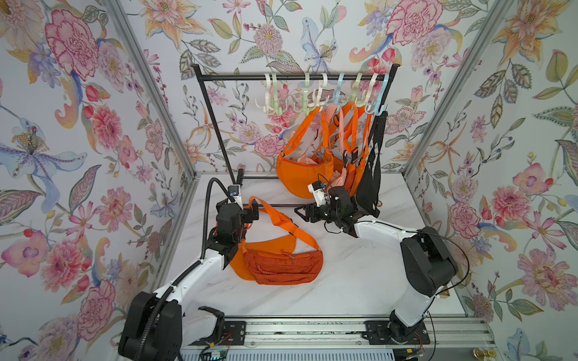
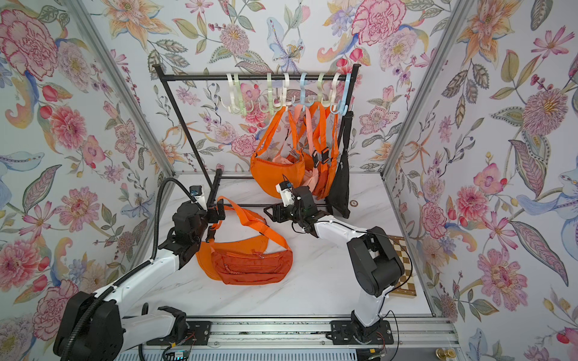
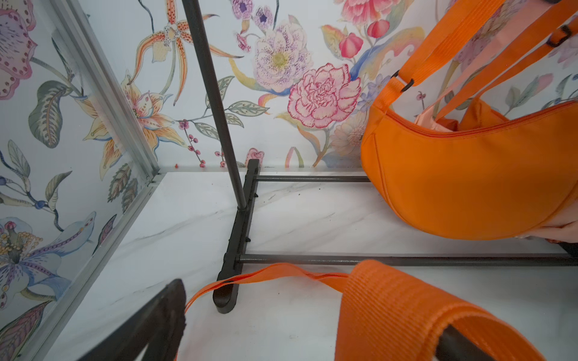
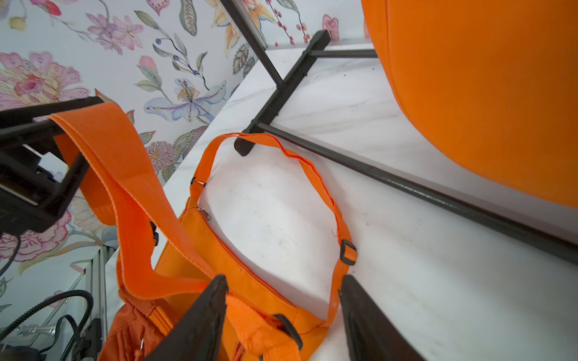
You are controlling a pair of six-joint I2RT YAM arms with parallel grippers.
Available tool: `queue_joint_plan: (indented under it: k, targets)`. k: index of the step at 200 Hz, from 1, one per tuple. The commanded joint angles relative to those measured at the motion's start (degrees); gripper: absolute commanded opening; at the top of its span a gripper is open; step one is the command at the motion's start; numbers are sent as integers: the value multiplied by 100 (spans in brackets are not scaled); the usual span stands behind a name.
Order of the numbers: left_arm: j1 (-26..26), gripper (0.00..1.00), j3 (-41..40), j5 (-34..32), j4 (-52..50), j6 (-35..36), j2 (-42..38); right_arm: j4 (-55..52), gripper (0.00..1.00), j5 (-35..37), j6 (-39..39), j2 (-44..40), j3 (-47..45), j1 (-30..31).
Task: Take the bag off the hook
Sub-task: Place the bag inside the bag.
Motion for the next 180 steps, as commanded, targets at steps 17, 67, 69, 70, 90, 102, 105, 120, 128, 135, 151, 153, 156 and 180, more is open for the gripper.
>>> queue_joint_plan:
  k: [17,67,69,70,90,102,105,120,128,135,151,153,156,180]
  targets:
    - [44,99,217,1213,-1535,129,65,-394,61,253,-148,-502,-139,66]
    - [40,99,169,1644,-2436,-32,176,-507,62,378,-157,-869,-351,123]
    - [39,99,171,1668,-2452,-41,167,-511,62,385,-161,-885,-354,122]
    - [41,99,171,1682,-2462,-47,162,-512,62,386,-157,-885,-355,122]
    - [21,99,180,1805,-2624,-123,-13,-506,62,396,-174,-999,-397,113]
    - [24,99,154,1794,-2648,-148,-221,-504,62,402,-187,-1079,-441,106]
    - [19,99,140,1794,-2639,-151,-302,-504,62,410,-188,-1102,-451,104]
    - [26,99,-6,1898,-2314,-206,-773,-490,62,444,-222,-1235,-520,86]
    - [16,99,-119,1958,-2010,-224,-1089,-506,62,480,-254,-1317,-552,73]
    - [24,99,-216,1965,-1715,-225,-1324,-531,61,523,-286,-1403,-574,61]
    - [26,99,-380,1756,-1093,-91,-1725,-655,61,645,-352,-1589,-571,30]
    - [24,99,-393,1731,-1015,-54,-1754,-682,61,665,-357,-1612,-568,26]
    - [24,99,-409,1683,-908,10,-1800,-714,61,686,-369,-1652,-559,25]
    - [22,99,-444,1504,28,548,-1818,-919,59,790,-435,-1977,-497,-40]
